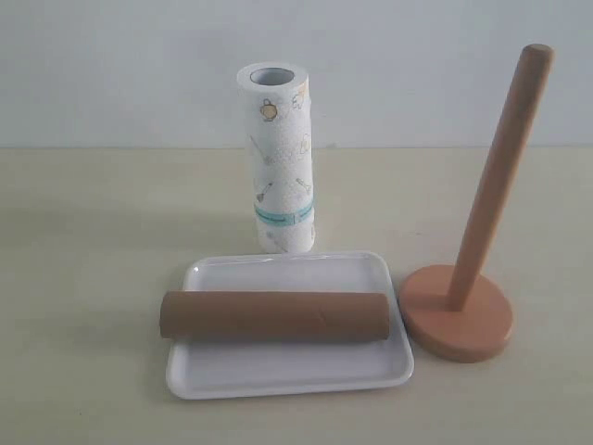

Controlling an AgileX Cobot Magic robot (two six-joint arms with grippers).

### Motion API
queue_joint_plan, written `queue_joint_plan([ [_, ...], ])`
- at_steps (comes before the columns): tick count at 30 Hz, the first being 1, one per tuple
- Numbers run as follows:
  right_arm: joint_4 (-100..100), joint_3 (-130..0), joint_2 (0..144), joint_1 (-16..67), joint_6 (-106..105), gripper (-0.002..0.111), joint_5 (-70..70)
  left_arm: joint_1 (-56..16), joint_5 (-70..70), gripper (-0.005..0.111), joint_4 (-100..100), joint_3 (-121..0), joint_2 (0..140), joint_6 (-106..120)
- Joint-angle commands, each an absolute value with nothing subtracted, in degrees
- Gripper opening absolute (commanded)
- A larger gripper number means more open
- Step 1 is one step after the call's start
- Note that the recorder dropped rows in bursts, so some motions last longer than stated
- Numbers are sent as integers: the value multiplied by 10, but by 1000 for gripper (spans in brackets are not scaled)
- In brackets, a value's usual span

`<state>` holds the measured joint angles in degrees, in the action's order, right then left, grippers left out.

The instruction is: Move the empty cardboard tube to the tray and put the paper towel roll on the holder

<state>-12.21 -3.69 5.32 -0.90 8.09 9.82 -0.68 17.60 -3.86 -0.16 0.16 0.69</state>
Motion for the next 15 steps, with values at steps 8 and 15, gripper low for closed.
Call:
queue_joint_plan([
  [8,-116,0,0,-17,79,0,136,-6,174,4,-36,0,0,10],
  [15,-9,0,0,-17,-21,0,190,-6,173,4,-36,0,0,10],
])
